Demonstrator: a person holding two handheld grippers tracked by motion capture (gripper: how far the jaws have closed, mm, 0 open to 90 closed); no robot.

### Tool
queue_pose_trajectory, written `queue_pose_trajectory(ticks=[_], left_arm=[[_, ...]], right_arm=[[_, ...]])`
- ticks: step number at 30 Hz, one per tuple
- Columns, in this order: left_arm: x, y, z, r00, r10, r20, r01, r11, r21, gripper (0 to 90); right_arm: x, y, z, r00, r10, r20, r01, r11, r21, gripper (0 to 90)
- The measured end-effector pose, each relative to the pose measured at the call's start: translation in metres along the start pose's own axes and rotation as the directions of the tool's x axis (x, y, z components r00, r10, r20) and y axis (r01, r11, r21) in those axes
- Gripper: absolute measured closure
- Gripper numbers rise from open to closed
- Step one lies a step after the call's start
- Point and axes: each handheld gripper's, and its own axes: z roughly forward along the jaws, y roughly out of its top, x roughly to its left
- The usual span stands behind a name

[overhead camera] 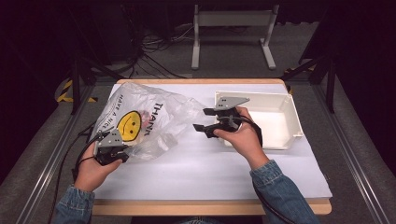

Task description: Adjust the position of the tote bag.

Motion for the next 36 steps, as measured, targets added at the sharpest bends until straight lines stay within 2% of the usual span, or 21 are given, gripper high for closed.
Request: queue_pose_trajectory(ticks=[10,13,16,22,25,26,29,33,36], left_arm=[[-0.004,0.004,-0.003,0.9999,0.014,0.003,-0.014,0.9988,-0.048,83.0],[-0.005,0.004,-0.002,0.9999,0.013,-0.007,-0.014,0.9984,-0.055,79.1],[-0.006,0.003,0.001,0.9998,0.017,-0.013,-0.018,0.9987,-0.049,78.1],[-0.010,0.000,0.006,0.9995,0.030,-0.009,-0.030,0.9995,-0.012,81.4],[-0.011,-0.001,0.004,0.9995,0.029,-0.012,-0.029,0.9995,-0.014,83.1],[-0.011,-0.002,0.002,0.9996,0.021,-0.018,-0.022,0.9995,-0.023,82.7],[-0.010,-0.004,0.000,0.9995,0.012,-0.028,-0.013,0.9995,-0.029,82.2],[-0.010,-0.004,-0.001,0.9996,0.015,-0.025,-0.016,0.9993,-0.033,83.2],[-0.011,-0.004,-0.003,0.9996,0.017,-0.022,-0.018,0.9991,-0.039,83.9]], right_arm=[[0.001,0.010,0.029,1.0000,-0.002,0.008,0.002,0.999,0.035,19.1],[0.002,0.010,0.040,0.9999,0.001,-0.016,0.000,0.999,0.047,17.9],[0.003,0.010,0.050,0.9996,-0.005,-0.029,0.007,0.998,0.060,17.9],[0.002,0.010,0.070,0.9996,-0.024,-0.015,0.026,0.995,0.099,17.9],[0.002,0.009,0.083,0.9991,-0.043,0.005,0.042,0.990,0.136,16.1],[0.003,0.008,0.090,0.9983,-0.058,0.012,0.055,0.985,0.161,15.3],[0.003,0.006,0.100,0.9971,-0.075,0.017,0.070,0.979,0.191,14.8],[0.001,0.004,0.110,0.9950,-0.088,0.048,0.075,0.973,0.217,14.8],[-0.001,0.002,0.117,0.9955,-0.081,0.050,0.067,0.970,0.233,14.7]])
